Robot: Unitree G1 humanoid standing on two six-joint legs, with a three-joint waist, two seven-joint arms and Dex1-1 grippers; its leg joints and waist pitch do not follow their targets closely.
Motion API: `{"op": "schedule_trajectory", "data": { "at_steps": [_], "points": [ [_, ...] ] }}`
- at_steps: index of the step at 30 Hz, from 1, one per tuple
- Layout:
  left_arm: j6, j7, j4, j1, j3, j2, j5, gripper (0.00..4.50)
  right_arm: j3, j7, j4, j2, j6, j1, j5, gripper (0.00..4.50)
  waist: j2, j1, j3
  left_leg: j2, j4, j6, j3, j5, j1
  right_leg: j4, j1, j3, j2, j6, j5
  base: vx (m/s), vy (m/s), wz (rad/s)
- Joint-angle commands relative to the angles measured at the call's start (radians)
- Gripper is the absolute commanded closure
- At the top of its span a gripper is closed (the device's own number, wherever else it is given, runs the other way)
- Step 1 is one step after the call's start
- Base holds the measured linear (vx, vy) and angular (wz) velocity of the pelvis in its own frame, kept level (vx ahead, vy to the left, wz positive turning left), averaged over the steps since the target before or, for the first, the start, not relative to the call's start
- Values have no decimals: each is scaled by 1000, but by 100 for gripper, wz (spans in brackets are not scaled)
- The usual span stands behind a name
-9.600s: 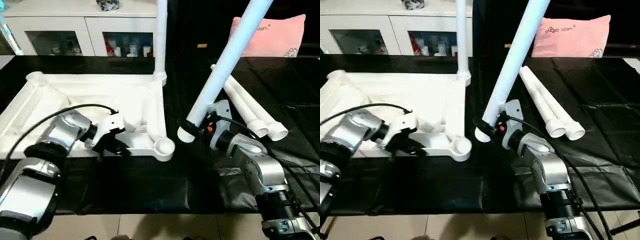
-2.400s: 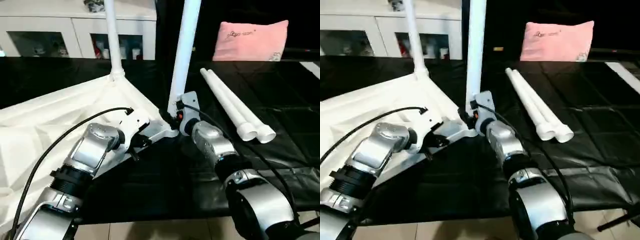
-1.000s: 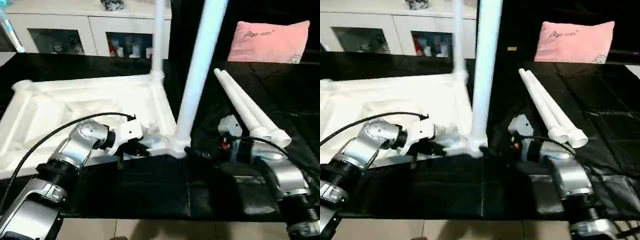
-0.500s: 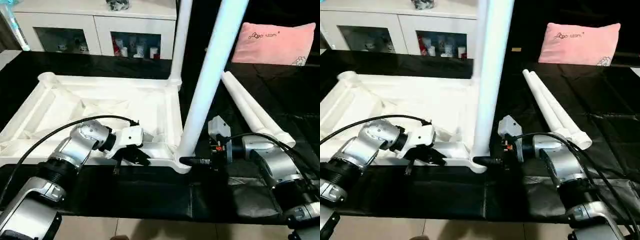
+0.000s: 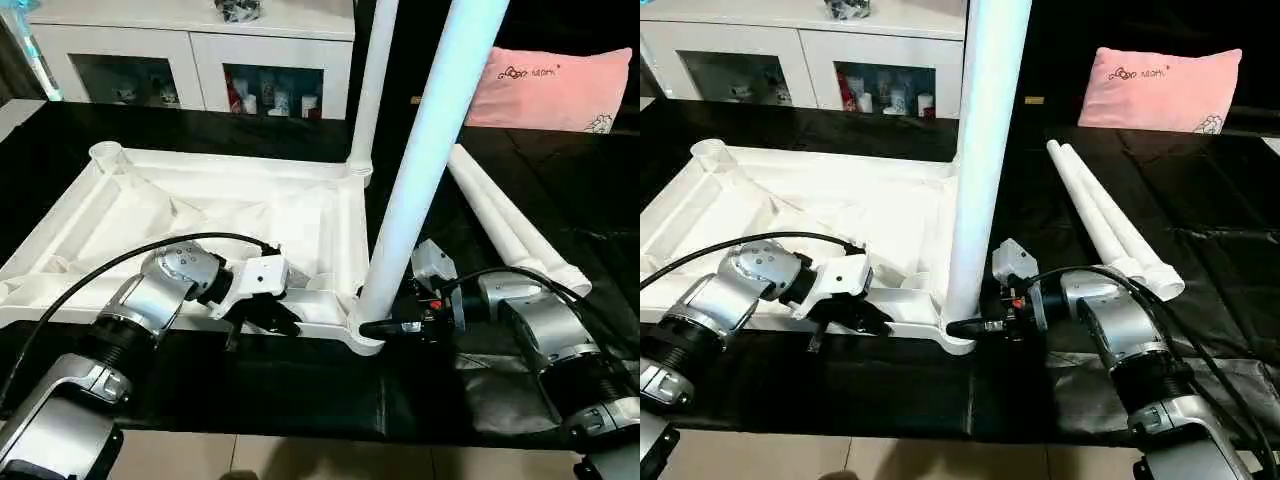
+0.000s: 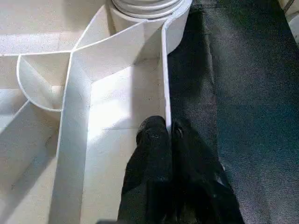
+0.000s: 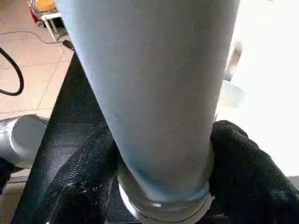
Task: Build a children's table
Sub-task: Rotate leg to tighten
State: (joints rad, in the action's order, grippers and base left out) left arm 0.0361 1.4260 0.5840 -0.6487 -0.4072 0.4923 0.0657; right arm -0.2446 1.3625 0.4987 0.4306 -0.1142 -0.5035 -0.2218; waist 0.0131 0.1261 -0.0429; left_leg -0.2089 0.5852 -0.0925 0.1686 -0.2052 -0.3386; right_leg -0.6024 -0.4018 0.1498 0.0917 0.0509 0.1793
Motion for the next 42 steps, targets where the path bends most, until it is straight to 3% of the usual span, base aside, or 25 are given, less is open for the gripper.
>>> {"op": "schedule_trajectory", "data": {
  "at_steps": [1, 10, 14, 17, 19, 20, 23, 27, 31, 32, 33, 34, 35, 37, 40, 41, 42],
  "points": [
    [24, 20, 2, -12, -36, -9, 25, 450, -18, 19, 17, -1, 11, -4, 21, 184, -2, -5, 68, -30, -56, 66, 0, -86, -9, 64, 69, -72, 66, 134, 185, 0, 0, 0],
    [20, 13, 10, -12, -35, -11, 29, 450, -25, 17, -2, -8, 5, 21, 19, 186, -4, -4, 68, -30, -56, 63, -1, -95, -9, 65, 69, -71, 65, 138, 186, 0, 0, 0],
    [-44, -20, 13, -12, -11, -30, 14, 450, -4, -30, -19, -29, -39, 54, -4, 186, -6, -2, 66, -30, -57, 62, 0, -96, -7, 67, 68, -72, 64, 139, 185, 0, 0, 0],
    [-124, -92, 23, -27, 32, -76, -14, 450, 45, -173, -7, -77, -63, 75, -6, 186, -8, -3, 61, -28, -60, 50, 0, -129, -4, 79, 66, -70, 68, 117, 270, 0, 0, 0],
    [-124, -92, 23, -27, 32, -76, -14, 450, 45, -173, -7, -77, -63, 75, -6, 186, -5, -6, 58, -24, -63, 33, -2, -161, -1, 91, 68, -65, 68, 91, 355, 0, 0, 0],
    [-191, -181, 38, -48, 71, -126, -32, 450, 76, -331, 36, -121, -66, 75, 26, 186, -4, -12, 55, -23, -64, 27, -2, -178, 1, 97, 64, -65, 67, 74, 401, 0, 0, 0],
    [-282, -292, 55, -81, 114, -188, -44, 450, 114, -523, 96, -181, -89, 62, 60, 187, -8, -26, 52, -21, -64, 0, -8, -218, 7, 110, 60, -56, 70, 52, 484, 0, 0, 0],
    [-395, -407, 57, -124, 150, -256, -43, 450, 178, -774, 216, -283, -150, -12, 59, 187, -10, -54, 59, -22, -66, 0, -15, -201, -4, 102, 67, -58, 70, 72, 416, 0, 0, 0],
    [-476, -485, 52, -151, 184, -311, -55, 450, 232, -926, 338, -355, -187, -102, 29, 187, -9, -68, 62, -17, -60, 16, -10, -178, -3, 98, 64, -62, 69, 107, 364, 0, 0, 0],
    [-487, -502, 52, -156, 186, -321, -51, 450, 250, -959, 376, -375, -185, -131, 15, 187, -9, -67, 66, -17, -59, 27, -9, -146, -9, 91, 69, -64, 68, 119, 314, 0, 0, 0],
    [-493, -515, 53, -160, 187, -327, -48, 450, 263, -983, 405, -388, -183, -153, 6, 187, -1, -68, 70, -20, -59, 36, -10, -103, -15, 77, 72, -67, 68, 138, 242, 0, 0, 0],
    [-498, -523, 53, -162, 188, -331, -45, 450, 271, -996, 417, -395, -182, -162, 5, 187, -4, -68, 72, -20, -57, 39, -10, -82, -17, 71, 73, -68, 68, 150, 207, 0, 0, 0],
    [-498, -537, 57, -166, 186, -332, -36, 450, 281, -1020, 444, -404, -179, -180, 6, 187, 1, -69, 72, -21, -56, 51, -8, -58, -16, 66, 70, -68, 66, 167, 159, 0, 0, 0],
    [-503, -552, 55, -167, 185, -333, -28, 450, 292, -1041, 476, -414, -176, -200, 22, 187, 0, -70, 70, -22, -56, 60, -7, -59, -16, 64, 70, -69, 68, 182, 151, 0, 0, 0],
    [-507, -549, 38, -158, 174, -317, -17, 450, 291, -1038, 494, -417, -169, -213, 36, 187, -2, -71, 65, -22, -59, 57, -4, -105, -12, 75, 68, -68, 69, 169, 210, 0, 0, 0],
    [-504, -550, 38, -154, 169, -308, -7, 450, 291, -1040, 499, -416, -162, -216, 38, 134, -4, -72, 64, -22, -59, 55, -4, -117, -11, 79, 67, -68, 69, 161, 231, 0, 0, 0],
    [-504, -550, 38, -154, 169, -308, -7, 450, 291, -1040, 499, -416, -162, -216, 38, 121, -3, -73, 63, -22, -59, 52, -3, -124, -11, 81, 67, -69, 70, 155, 248, 0, 0, 0]
  ]
}}
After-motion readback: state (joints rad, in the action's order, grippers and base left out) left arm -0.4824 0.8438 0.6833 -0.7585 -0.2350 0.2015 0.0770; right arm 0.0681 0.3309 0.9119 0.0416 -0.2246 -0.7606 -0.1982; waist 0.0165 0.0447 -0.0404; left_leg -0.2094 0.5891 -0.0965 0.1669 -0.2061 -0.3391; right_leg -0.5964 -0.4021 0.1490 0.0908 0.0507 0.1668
